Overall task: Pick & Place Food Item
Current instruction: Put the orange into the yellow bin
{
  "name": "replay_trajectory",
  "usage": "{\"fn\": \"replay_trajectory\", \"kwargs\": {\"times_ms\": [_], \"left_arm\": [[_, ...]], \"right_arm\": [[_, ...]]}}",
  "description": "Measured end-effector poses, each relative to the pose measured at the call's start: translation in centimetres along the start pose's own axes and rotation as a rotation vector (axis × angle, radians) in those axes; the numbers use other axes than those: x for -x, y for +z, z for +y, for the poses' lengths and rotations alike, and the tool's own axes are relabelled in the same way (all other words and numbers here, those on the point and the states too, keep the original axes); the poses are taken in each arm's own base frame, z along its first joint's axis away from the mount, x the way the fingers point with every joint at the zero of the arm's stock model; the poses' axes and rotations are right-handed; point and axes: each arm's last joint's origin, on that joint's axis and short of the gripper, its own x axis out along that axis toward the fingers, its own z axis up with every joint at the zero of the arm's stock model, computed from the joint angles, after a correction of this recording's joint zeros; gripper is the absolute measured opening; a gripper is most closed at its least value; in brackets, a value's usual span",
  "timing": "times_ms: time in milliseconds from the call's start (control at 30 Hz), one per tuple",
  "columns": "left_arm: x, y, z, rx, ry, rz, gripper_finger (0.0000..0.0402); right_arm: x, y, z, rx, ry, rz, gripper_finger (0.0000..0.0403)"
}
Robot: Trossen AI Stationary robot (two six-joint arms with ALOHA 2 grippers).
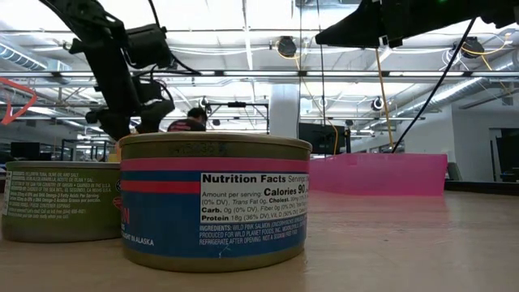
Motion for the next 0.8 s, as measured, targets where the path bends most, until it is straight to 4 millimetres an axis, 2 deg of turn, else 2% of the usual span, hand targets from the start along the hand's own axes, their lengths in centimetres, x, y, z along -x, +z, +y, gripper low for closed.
{"fn": "replay_trajectory", "kwargs": {"times_ms": [267,300,400,467,700,800], "left_arm": [[0.0,-0.1,0.2,0.050,0.025,0.004,0.0275],[0.0,-0.1,0.2,0.049,0.023,0.005,0.0286],[0.0,-0.2,0.1,0.029,0.006,0.020,0.0356],[0.0,-0.2,0.1,0.022,-0.009,0.034,0.0383],[0.7,0.0,0.1,-0.069,-0.063,0.034,0.0321],[1.6,0.6,0.1,-0.056,-0.096,0.004,0.0310]], "right_arm": [[0.0,0.0,0.0,-0.007,0.000,0.000,0.0279],[0.0,0.0,0.0,-0.007,0.000,0.000,0.0279],[0.0,0.0,0.0,-0.007,0.000,0.000,0.0279],[0.0,0.0,0.0,-0.007,0.000,0.000,0.0279],[0.0,0.0,0.0,-0.007,0.000,0.000,0.0279],[0.0,0.0,0.0,-0.007,0.000,0.000,0.0279]]}}
